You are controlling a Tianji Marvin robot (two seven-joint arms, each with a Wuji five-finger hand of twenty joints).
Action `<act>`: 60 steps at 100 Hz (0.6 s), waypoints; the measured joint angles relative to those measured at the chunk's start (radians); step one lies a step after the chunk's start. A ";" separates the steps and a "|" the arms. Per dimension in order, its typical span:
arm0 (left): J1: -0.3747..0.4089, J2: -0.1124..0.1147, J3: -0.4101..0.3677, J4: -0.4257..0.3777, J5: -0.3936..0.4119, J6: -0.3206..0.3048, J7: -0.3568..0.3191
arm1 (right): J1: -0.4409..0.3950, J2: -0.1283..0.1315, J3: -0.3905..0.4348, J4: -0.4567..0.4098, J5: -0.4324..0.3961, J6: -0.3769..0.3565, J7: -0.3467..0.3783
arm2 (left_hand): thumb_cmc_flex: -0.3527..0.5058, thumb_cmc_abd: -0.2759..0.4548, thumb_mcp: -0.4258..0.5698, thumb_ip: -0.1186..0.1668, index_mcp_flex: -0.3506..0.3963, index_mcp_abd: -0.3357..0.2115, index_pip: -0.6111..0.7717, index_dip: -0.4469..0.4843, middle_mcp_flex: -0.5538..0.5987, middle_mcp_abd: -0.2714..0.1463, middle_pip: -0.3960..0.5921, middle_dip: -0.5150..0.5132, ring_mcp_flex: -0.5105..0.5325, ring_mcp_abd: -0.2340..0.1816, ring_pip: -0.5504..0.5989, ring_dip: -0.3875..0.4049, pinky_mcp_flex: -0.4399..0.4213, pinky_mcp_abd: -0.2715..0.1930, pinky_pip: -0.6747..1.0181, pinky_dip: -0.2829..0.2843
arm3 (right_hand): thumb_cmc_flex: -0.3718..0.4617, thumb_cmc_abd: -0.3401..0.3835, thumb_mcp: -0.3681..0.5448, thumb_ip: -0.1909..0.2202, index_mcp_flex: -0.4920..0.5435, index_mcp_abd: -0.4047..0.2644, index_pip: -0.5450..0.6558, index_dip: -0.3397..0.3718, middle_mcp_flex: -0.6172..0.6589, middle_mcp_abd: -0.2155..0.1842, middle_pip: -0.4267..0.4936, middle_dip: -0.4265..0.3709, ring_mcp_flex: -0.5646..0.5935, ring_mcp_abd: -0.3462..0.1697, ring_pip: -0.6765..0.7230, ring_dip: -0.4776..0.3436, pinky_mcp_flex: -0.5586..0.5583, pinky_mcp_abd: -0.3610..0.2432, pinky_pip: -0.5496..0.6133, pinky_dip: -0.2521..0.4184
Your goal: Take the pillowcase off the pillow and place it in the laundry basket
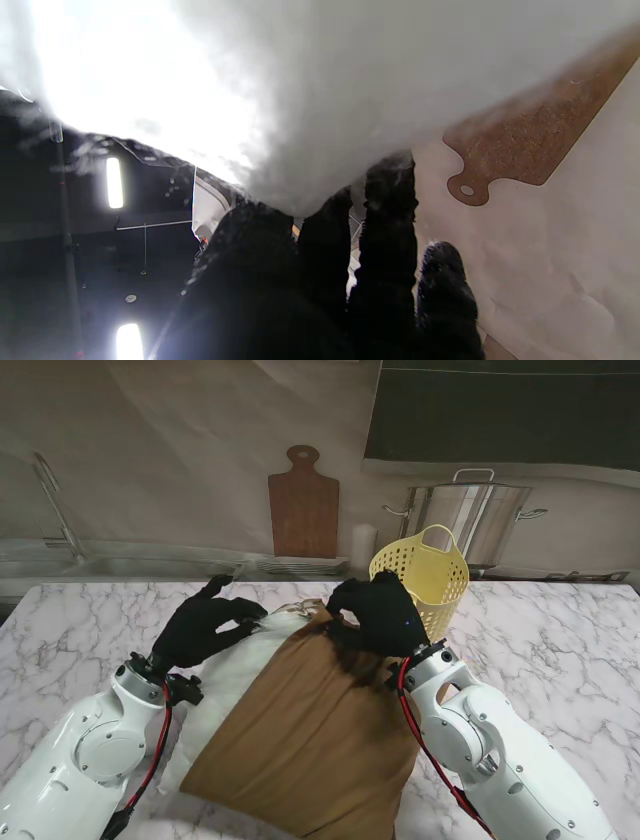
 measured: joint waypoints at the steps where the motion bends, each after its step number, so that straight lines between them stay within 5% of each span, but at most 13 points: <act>1: 0.000 0.000 0.000 0.000 0.000 0.000 0.000 | -0.001 0.000 0.000 0.000 0.008 0.000 0.000 | 0.000 0.000 0.000 0.000 0.000 -0.002 0.001 0.000 0.000 0.000 0.000 0.000 0.000 0.000 0.000 0.000 0.000 0.000 0.000 0.000 | 0.000 0.000 0.000 0.000 0.000 0.001 0.000 0.001 0.007 0.000 0.005 0.006 0.013 0.000 0.008 0.001 0.003 0.001 0.000 0.000; 23: -0.022 0.001 0.032 0.012 -0.011 0.047 -0.001 | 0.012 0.001 -0.043 0.050 0.012 -0.012 -0.070 | 0.000 0.001 0.011 0.000 0.001 -0.008 0.017 0.005 0.000 -0.003 0.011 0.000 0.000 0.000 0.000 0.000 0.000 0.000 0.000 0.002 | 0.002 0.000 0.047 0.000 0.011 0.048 0.004 0.040 0.050 0.000 0.030 0.083 0.110 0.000 0.044 0.049 0.097 0.002 0.065 0.030; 43: -0.032 -0.005 0.021 0.035 -0.024 0.051 0.006 | 0.021 0.005 -0.037 0.061 -0.098 -0.018 -0.042 | 0.000 0.001 0.024 0.000 0.002 -0.022 0.029 0.016 0.000 -0.004 0.015 0.012 0.000 0.000 0.000 0.001 0.000 0.000 0.000 0.004 | 0.002 -0.011 0.058 0.000 0.024 0.053 0.006 0.040 0.076 -0.011 0.034 0.085 0.125 -0.006 0.055 0.068 0.127 -0.006 0.106 0.051; 60: -0.036 -0.004 0.012 0.052 -0.015 0.070 0.013 | -0.001 0.019 -0.007 0.059 -0.102 -0.014 -0.001 | 0.000 0.001 0.026 0.000 0.002 -0.025 0.035 0.016 0.000 -0.004 0.024 0.021 0.000 0.000 0.010 0.005 0.000 0.000 0.000 0.007 | 0.002 -0.021 0.067 0.000 0.039 0.064 0.007 0.040 0.088 -0.011 0.034 0.085 0.125 -0.006 0.059 0.072 0.127 -0.007 0.106 0.059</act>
